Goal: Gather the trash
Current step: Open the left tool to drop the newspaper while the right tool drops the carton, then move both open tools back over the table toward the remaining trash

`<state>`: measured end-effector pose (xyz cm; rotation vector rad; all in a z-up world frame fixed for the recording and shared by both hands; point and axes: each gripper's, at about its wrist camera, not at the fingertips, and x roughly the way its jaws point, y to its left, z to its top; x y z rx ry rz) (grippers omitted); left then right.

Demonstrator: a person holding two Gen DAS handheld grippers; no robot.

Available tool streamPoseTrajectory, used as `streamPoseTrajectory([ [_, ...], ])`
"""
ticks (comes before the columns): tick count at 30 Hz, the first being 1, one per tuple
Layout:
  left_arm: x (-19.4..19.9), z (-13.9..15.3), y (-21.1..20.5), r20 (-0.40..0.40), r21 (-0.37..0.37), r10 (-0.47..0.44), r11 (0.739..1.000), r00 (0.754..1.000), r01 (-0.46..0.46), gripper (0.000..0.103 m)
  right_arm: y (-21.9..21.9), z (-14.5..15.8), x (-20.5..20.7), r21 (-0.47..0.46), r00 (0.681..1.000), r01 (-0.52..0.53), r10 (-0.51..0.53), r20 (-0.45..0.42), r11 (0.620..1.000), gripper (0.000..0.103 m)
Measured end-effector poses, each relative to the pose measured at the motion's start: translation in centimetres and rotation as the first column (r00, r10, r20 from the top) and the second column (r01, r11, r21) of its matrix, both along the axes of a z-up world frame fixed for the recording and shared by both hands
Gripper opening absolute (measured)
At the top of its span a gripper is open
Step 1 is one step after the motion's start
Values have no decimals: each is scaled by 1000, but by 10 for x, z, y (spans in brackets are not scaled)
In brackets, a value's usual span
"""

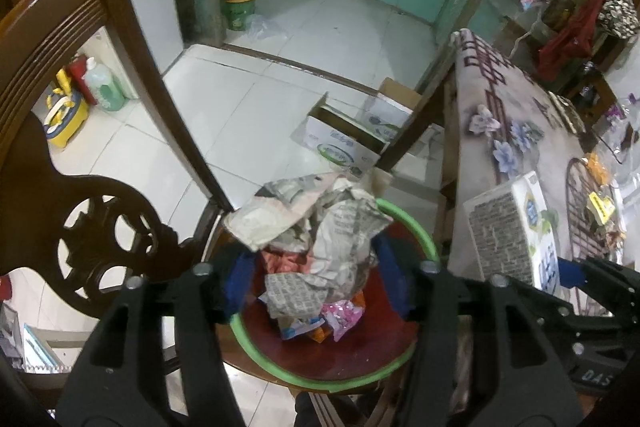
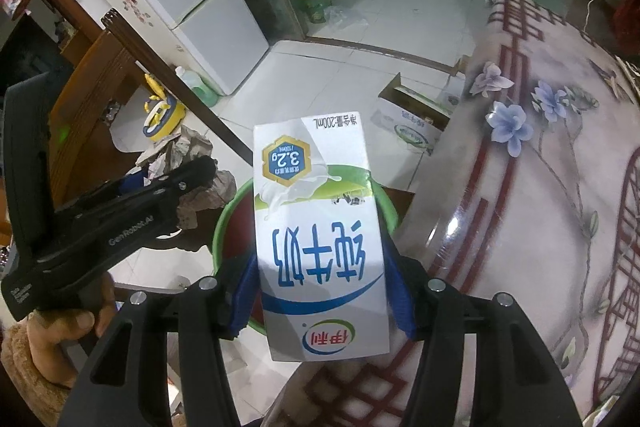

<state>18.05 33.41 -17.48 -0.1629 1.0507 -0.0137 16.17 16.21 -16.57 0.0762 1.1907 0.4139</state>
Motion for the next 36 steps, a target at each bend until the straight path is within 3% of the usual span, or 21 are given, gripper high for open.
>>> streamPoseTrajectory([
  [9,-14,21,2,44,13,24,1000,999,-25,66,-11,18,-10,22,999,6,-7,44,1000,64],
  [16,-34,41,-18,86,21,-5,1000,996,3,69,-51,38,-35,38,993,77,-80,91,996,64],
  [28,-73,64,-98,131,46,-93,995,987,88,70,-143,50,-88,69,974,193,-200,105,979,66],
  [36,-102,71,-188,140,53,-178,984,974,172,71,-233,51,-126,71,952,277,-284,114,958,70],
])
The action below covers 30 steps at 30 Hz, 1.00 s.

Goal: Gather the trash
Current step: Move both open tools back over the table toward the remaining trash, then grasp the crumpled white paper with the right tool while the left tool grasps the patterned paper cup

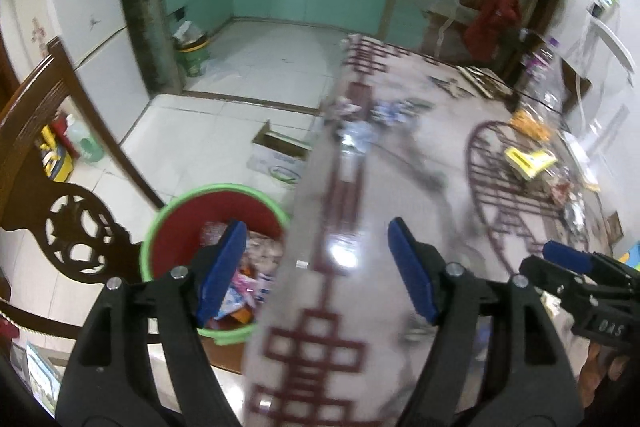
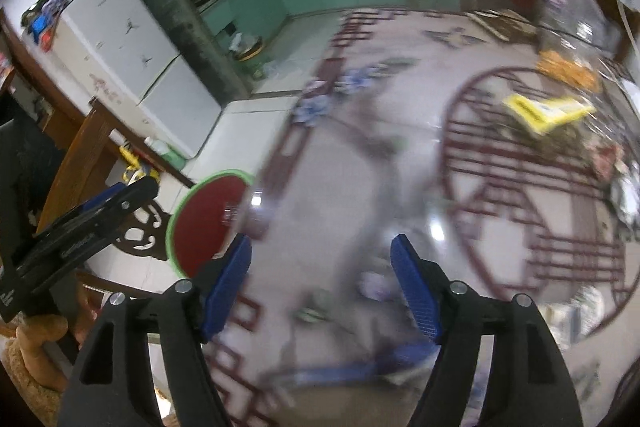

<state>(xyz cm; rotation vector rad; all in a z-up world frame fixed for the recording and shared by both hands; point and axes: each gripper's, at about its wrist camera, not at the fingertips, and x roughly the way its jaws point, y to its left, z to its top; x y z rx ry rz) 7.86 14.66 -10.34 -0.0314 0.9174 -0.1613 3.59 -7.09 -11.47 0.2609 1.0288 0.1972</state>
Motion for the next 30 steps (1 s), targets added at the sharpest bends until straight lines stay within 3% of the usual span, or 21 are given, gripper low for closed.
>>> streamPoseTrajectory([
  [5,-20,-6,-65,-8,6,-82,997,997,82,72,-81,-9,-24,-14,994,106,-106,-16,994,70],
  [9,-36,-8,-109,-11,-10,-139,990,990,139,78,-166,-16,-35,-92,971,236,-237,0,967,72],
  [13,-51,-13,-149,-29,-26,-203,979,979,202,80,-257,-27,-30,-151,927,369,-375,-13,917,72],
  [18,-61,-19,-200,-45,-9,-319,948,947,319,85,-324,-47,-9,-197,903,413,-428,-42,889,72],
  [21,-64,-22,-235,-50,0,-415,910,909,415,89,-344,-68,5,-173,903,404,-422,-84,898,72],
  [25,-60,-39,-282,-108,-40,-527,849,843,526,90,-362,-93,20,-119,893,412,-427,-145,903,72],
  [28,-61,-55,-312,-146,-13,-588,806,796,592,90,-367,-103,30,-80,897,400,-408,-170,913,72],
  [30,-64,-68,-334,-168,6,-639,761,751,649,90,-367,-108,34,-79,906,382,-390,-167,921,71],
])
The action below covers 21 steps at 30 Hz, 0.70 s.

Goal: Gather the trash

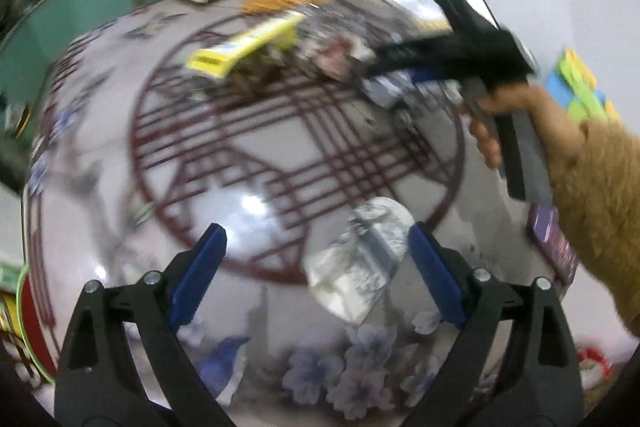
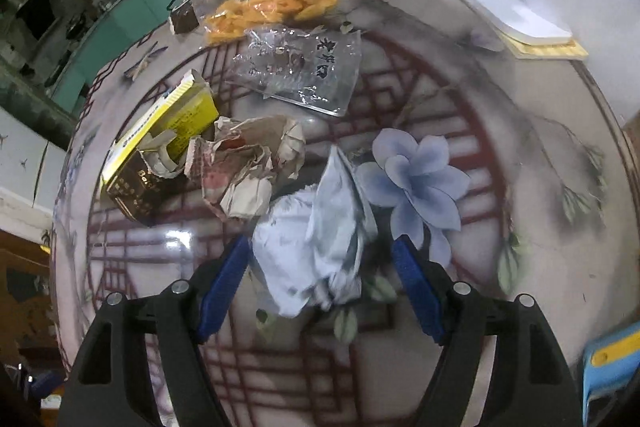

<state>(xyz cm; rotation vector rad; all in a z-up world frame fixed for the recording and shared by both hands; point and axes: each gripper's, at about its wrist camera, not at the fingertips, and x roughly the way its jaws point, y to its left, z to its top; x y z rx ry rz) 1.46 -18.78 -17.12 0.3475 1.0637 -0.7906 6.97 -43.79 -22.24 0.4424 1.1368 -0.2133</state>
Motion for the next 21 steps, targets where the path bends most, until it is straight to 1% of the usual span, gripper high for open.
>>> streamPoseTrajectory([
  [1,-1,-6,-9,-10,8,-28,1000,1000,28,90,-1,-3,1,13,1000,-9,9,2,1000,70],
  [2,-1,-12,-16,-21,15,-49,999,999,49,90,-2,-5,3,25,1000,-14,14,4,1000,66],
  [3,-1,-16,-20,-30,19,-60,998,998,61,90,-3,-9,5,37,1000,-20,20,0,999,54],
  [5,-1,-29,-30,-59,32,-76,996,995,78,90,-3,-10,6,11,1000,-29,29,3,1000,46],
  [9,0,-52,-38,-120,74,-77,994,990,86,90,-3,-12,4,13,999,-36,35,15,999,44],
  [11,1,-60,-38,-151,83,-72,993,986,85,87,-2,-12,1,27,1000,-26,25,19,999,44],
  [12,2,-64,-38,-175,83,-70,993,982,86,77,-2,-11,-1,36,1000,-20,19,23,999,44],
  [13,3,-67,-37,-186,90,-64,993,981,81,69,-1,-10,-3,41,1000,-17,16,27,999,44],
  [16,7,-65,-32,-184,71,-41,996,982,55,67,4,-2,-8,55,999,-11,8,49,998,44],
  [18,8,-56,-26,-155,51,-21,998,988,29,66,9,6,-12,52,998,-12,9,66,999,44],
  [21,10,-33,-14,-90,13,23,1000,996,-22,66,16,23,-18,47,995,-7,2,100,999,45],
])
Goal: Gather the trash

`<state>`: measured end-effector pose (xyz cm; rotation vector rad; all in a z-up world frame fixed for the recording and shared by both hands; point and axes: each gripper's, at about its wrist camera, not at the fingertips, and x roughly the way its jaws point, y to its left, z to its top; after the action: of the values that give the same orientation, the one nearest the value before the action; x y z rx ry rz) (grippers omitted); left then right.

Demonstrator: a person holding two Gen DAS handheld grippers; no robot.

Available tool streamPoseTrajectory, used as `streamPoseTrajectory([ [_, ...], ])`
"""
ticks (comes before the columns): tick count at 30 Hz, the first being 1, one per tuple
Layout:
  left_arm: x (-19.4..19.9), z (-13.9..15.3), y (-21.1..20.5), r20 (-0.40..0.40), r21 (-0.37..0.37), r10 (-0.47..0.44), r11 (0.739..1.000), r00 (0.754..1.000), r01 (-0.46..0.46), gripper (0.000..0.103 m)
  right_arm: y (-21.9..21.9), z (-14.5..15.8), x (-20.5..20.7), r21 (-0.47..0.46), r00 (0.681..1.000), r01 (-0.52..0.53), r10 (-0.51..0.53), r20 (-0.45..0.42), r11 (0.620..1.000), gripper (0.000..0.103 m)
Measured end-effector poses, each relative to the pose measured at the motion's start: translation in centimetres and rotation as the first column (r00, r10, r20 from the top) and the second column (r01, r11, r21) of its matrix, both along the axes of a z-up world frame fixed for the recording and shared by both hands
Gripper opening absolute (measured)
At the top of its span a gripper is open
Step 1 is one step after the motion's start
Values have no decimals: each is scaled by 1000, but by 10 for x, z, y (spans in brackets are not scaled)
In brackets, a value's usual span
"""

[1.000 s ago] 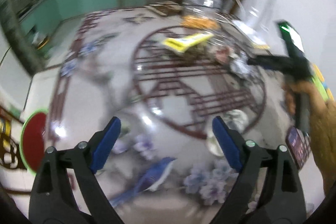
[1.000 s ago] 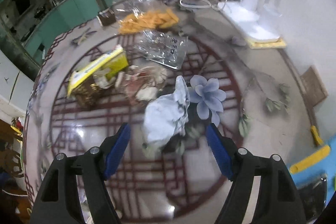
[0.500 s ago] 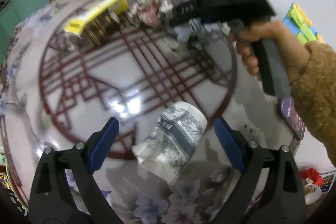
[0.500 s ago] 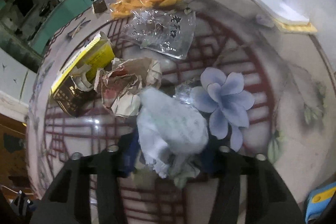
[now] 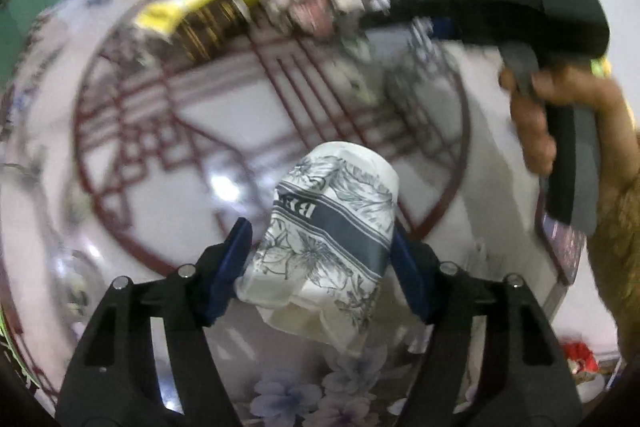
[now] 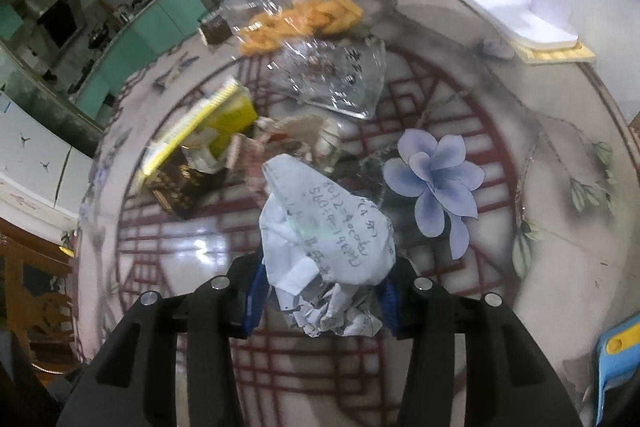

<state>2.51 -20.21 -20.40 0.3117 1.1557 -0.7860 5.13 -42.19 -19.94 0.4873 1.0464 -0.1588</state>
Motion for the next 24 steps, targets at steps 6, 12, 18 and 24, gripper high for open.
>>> streamPoseTrajectory([
  [6,2,42,24,91,-56,103,994,990,-98,66,18,24,-9,-25,999,-4,5,45,1000,45],
  [12,1,78,55,155,-90,205,977,966,-192,66,45,41,-22,-55,997,-37,40,69,998,45],
  [18,-6,97,85,202,-111,294,954,934,-277,66,77,56,-35,-78,991,-89,96,96,993,45],
  [24,-15,111,109,256,-114,350,936,901,-332,66,110,71,-38,-100,979,-146,159,126,984,46],
])
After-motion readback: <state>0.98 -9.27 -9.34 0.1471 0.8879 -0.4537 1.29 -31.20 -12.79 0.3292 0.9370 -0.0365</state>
